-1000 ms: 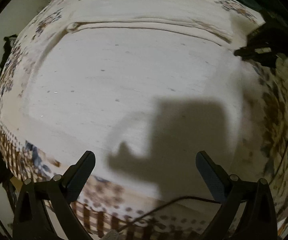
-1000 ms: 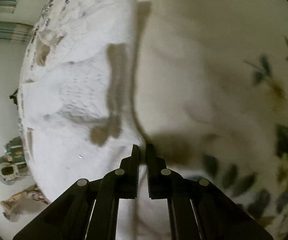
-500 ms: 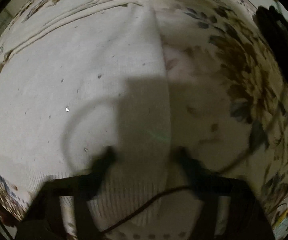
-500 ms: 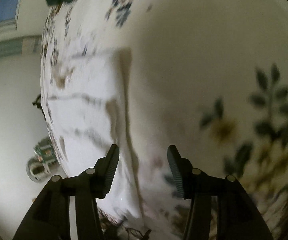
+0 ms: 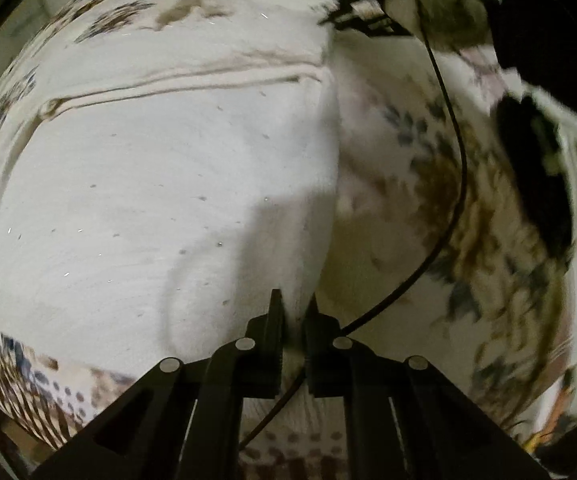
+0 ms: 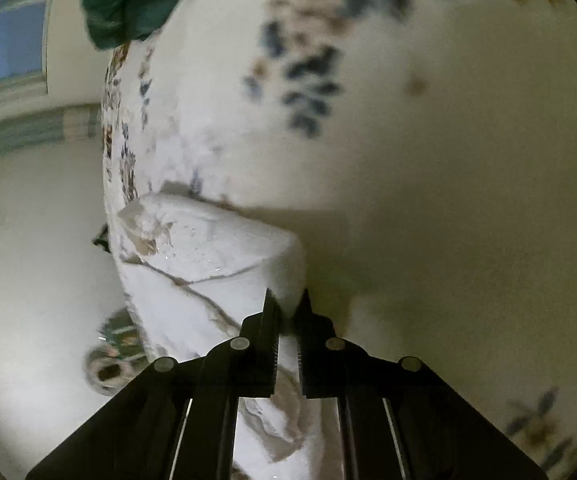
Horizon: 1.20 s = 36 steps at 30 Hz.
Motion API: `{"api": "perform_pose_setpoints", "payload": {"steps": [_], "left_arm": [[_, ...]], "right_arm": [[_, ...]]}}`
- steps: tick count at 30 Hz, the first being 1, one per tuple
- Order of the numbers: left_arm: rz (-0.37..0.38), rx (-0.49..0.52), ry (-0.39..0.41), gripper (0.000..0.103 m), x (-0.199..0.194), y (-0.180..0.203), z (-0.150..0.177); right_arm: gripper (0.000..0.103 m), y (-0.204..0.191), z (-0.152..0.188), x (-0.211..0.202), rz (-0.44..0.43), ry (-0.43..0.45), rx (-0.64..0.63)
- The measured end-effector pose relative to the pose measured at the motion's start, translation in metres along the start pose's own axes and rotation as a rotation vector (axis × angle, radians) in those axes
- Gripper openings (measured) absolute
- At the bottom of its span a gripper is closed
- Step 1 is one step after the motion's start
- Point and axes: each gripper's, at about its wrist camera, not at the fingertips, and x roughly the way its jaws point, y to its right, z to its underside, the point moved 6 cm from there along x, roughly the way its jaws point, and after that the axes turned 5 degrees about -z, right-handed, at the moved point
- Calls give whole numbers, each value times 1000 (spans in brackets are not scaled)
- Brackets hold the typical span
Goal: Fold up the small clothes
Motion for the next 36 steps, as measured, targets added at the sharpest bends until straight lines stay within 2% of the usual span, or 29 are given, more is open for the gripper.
{"api": "perform_pose_setpoints", "payload": {"steps": [2, 5, 9, 14, 17, 20, 22, 25, 29, 32, 33, 34, 35, 36], "left_arm": [[23, -52, 21, 6, -15, -12, -7], [57, -131, 61, 6, -44, -49, -14], [93, -224, 98, 6, -74, -108, -21], [177, -349, 117, 6, -89, -199, -15], [218, -440, 117, 6, -84, -259, -8], [245, -526, 108, 6, -68, -314, 3], [270, -576, 91, 6, -55, -347, 11], [297, -626, 62, 6, -27, -386, 22], [320, -671, 25, 6, 5, -427, 34], [364, -686, -23, 11, 25, -440, 37], [373, -693, -35, 12, 27, -443, 38], [380, -701, -57, 17, 31, -448, 39], [350, -713, -93, 24, 32, -455, 43], [347, -723, -103, 39, 30, -459, 45]], "right_arm": [[7, -25, 1, -8, 29, 12, -38], [7, -72, 4, -18, 68, 25, -101], [7, -158, 10, -3, 109, 29, -184], [7, -269, 28, 69, 191, 10, -284], [7, -327, 37, 140, 265, -14, -339], [7, -363, 44, 209, 345, -41, -388], [7, -380, 48, 265, 422, -70, -418], [7, -389, 50, 326, 511, -97, -432], [6, -383, 45, 380, 593, -106, -429], [8, -367, 44, 402, 598, -155, -361], [11, -363, 44, 401, 582, -158, -335], [20, -361, 47, 398, 551, -167, -316], [26, -360, 53, 391, 521, -182, -305], [41, -359, 60, 383, 500, -187, -299]]}}
